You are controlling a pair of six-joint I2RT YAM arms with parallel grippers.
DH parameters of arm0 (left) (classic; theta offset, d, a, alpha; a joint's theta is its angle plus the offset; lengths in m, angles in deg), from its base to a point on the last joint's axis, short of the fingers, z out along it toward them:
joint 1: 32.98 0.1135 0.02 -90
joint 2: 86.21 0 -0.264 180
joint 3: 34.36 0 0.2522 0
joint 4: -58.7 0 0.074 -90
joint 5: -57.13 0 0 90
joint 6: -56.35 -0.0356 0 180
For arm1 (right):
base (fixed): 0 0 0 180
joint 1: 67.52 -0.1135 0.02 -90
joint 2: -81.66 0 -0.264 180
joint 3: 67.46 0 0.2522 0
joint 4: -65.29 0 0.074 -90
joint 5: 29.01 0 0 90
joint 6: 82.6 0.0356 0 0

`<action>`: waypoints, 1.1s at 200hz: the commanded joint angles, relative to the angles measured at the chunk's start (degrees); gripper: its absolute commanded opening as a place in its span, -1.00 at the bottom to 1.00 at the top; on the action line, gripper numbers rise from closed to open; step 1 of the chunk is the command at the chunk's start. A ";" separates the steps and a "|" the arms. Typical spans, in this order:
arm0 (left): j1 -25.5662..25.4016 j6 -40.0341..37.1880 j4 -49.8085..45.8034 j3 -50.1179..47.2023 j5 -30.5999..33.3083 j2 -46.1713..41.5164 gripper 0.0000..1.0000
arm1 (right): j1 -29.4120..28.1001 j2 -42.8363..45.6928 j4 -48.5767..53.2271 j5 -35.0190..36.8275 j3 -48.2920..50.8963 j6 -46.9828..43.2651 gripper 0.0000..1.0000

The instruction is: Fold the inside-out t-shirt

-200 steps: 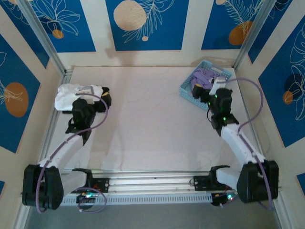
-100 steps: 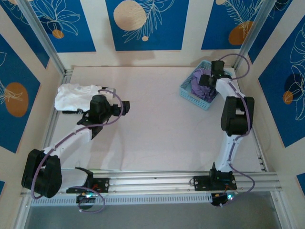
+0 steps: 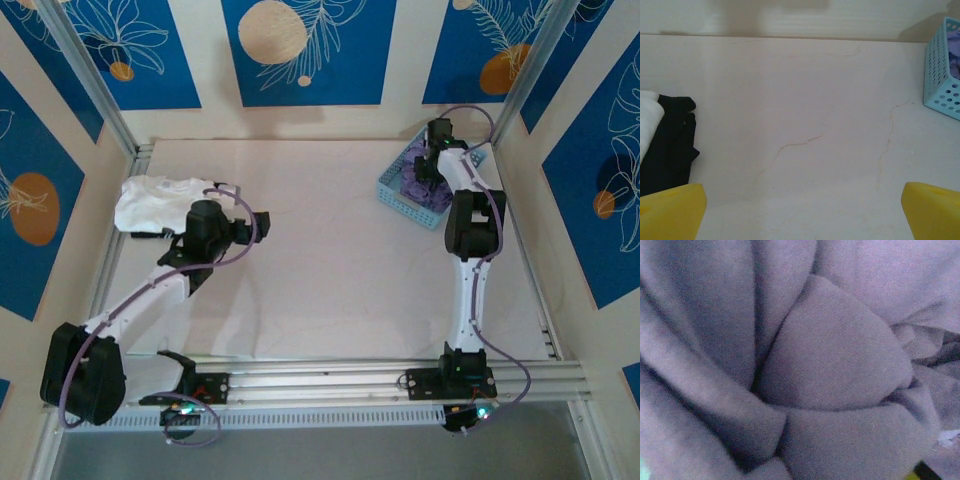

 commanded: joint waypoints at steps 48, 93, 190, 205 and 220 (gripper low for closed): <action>-1.05 3.17 -4.84 -1.97 0.52 -10.42 0.99 | -0.06 35.54 -12.29 -8.01 14.30 4.25 -1.00; -1.10 6.11 -6.92 -1.83 -0.28 -15.18 0.99 | -5.75 54.61 -19.10 -16.99 20.11 9.93 -1.00; -1.09 7.75 -15.76 -2.51 10.80 -25.53 1.00 | -28.86 52.77 -19.57 -24.17 27.29 14.79 -0.73; -1.07 7.84 -17.02 -2.88 11.49 -27.42 1.00 | -28.56 51.27 -19.17 -20.95 31.64 15.49 -0.32; -1.07 8.07 -17.29 -3.69 11.43 -28.83 0.99 | -27.44 50.51 -19.80 -13.85 35.54 13.35 0.02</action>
